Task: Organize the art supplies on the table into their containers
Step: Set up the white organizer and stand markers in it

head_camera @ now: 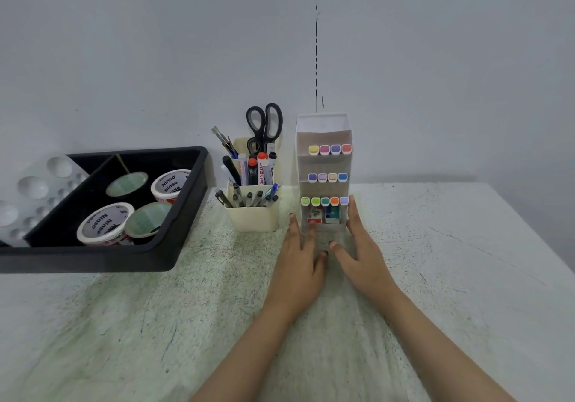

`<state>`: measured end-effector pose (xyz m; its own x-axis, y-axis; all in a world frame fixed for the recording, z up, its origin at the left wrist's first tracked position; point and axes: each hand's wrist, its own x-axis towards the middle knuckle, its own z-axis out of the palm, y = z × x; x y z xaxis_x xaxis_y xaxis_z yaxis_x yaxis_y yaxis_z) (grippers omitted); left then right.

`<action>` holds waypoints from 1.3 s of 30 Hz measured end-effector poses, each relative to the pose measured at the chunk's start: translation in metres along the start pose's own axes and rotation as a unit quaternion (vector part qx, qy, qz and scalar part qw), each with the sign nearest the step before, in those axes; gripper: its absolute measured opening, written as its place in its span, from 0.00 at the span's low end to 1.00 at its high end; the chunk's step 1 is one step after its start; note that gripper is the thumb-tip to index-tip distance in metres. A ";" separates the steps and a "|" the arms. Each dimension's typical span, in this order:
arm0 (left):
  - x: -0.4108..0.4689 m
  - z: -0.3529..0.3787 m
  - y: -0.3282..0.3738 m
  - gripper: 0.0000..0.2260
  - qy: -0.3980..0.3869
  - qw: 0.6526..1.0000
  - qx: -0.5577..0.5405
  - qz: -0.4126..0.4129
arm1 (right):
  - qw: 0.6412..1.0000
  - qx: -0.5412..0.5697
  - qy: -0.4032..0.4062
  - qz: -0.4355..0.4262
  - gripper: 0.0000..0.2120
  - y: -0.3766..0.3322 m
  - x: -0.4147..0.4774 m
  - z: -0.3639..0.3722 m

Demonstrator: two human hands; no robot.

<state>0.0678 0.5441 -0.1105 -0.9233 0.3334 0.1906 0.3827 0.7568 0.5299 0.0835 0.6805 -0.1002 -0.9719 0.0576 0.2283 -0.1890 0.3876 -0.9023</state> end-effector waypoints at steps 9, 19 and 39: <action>-0.016 -0.010 0.002 0.09 0.261 0.955 -0.138 -0.020 | 1.000 -0.030 -0.008 0.001 0.38 0.001 0.000 0.000; 0.019 -0.047 -0.026 0.52 0.300 0.899 -0.229 -0.220 | 1.000 -0.006 0.002 0.022 0.37 -0.004 -0.003 0.001; 0.023 -0.036 -0.045 0.45 0.319 0.901 -0.197 -0.216 | 0.982 0.077 0.167 -0.055 0.23 -0.013 0.020 -0.001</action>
<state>0.0286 0.4974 -0.1000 -0.8625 -0.4312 0.2650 0.0571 0.4374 0.8975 0.0666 0.6773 -0.0841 -0.8497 0.3310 0.4105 -0.3335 0.2657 -0.9045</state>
